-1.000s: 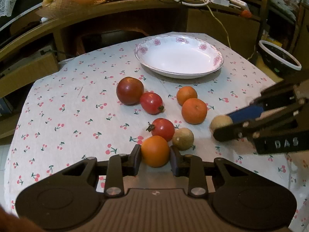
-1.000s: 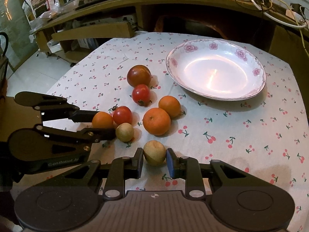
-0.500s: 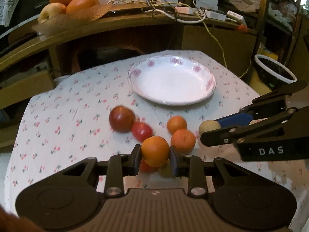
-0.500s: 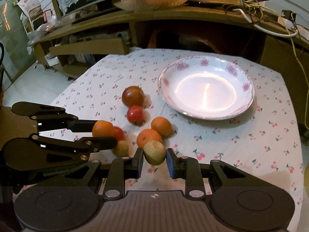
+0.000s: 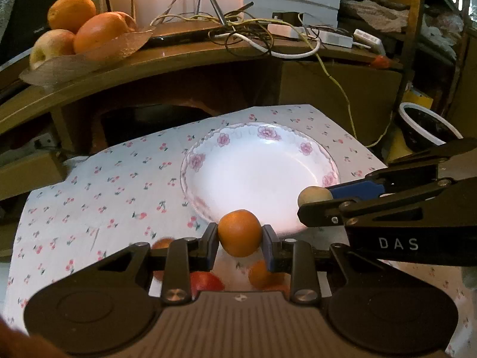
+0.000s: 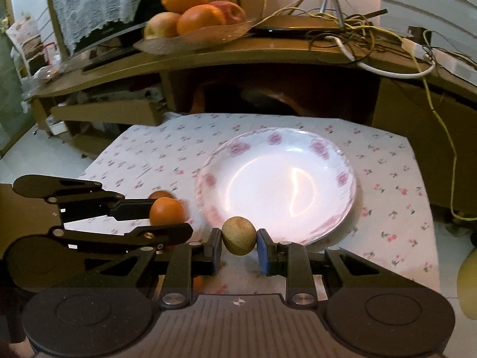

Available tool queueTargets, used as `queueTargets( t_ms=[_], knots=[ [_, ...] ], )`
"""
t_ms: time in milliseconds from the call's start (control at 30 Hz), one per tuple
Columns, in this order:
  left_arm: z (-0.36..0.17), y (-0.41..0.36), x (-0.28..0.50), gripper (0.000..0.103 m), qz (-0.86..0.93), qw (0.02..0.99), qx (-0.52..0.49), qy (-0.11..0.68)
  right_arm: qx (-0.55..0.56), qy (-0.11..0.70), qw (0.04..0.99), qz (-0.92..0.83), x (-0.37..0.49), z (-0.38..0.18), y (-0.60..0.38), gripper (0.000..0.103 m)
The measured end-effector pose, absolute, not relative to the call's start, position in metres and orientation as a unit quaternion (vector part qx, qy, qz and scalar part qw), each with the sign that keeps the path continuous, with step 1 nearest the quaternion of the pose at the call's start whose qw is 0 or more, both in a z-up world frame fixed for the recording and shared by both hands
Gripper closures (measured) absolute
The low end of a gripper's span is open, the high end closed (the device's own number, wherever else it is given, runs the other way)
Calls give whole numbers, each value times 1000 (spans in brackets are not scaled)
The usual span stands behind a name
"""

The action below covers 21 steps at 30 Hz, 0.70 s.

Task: Organize fruits
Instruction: 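Carry the kiwi and orange over the white plate with both tools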

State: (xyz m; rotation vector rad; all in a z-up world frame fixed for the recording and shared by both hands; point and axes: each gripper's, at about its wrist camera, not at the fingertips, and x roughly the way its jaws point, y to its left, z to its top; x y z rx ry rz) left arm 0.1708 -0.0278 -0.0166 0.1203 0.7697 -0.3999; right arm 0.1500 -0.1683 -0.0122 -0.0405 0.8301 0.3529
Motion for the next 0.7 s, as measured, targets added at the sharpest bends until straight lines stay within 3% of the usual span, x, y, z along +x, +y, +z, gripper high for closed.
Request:
queueTargets(
  t_ms=[700],
  knots=[
    [-35, -43, 205, 68, -200, 898, 63, 386, -13, 423, 894, 150, 197, -33, -188, 74]
  ],
)
